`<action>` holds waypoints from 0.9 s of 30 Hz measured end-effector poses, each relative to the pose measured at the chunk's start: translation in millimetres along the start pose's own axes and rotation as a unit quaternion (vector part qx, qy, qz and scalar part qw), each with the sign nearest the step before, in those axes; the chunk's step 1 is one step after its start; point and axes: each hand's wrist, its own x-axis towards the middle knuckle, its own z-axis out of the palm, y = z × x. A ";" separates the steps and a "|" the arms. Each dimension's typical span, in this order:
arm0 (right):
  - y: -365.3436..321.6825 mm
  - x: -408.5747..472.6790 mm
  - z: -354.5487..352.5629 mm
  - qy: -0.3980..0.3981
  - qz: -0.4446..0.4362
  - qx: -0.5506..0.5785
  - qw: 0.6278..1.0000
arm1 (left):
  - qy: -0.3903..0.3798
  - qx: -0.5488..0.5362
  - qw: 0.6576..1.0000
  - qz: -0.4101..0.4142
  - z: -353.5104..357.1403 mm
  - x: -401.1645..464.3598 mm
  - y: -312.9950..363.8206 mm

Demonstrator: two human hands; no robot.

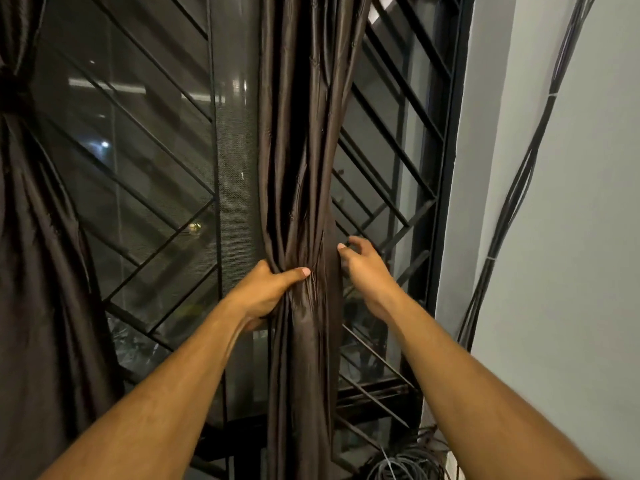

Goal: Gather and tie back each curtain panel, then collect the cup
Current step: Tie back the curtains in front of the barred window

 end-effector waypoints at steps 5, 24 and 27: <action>-6.2 4.3 -11.4 -0.195 0.063 0.053 0.977 | -0.019 -0.042 0.997 -0.057 -2.0 -3.5 8.7; -18.0 -1.1 2.7 -0.175 -0.094 -0.173 0.965 | 0.001 0.244 0.968 0.063 -8.5 4.8 21.0; -7.3 -9.3 3.0 -0.195 -0.076 -0.108 0.972 | 0.052 0.229 0.969 0.077 -11.3 4.4 17.9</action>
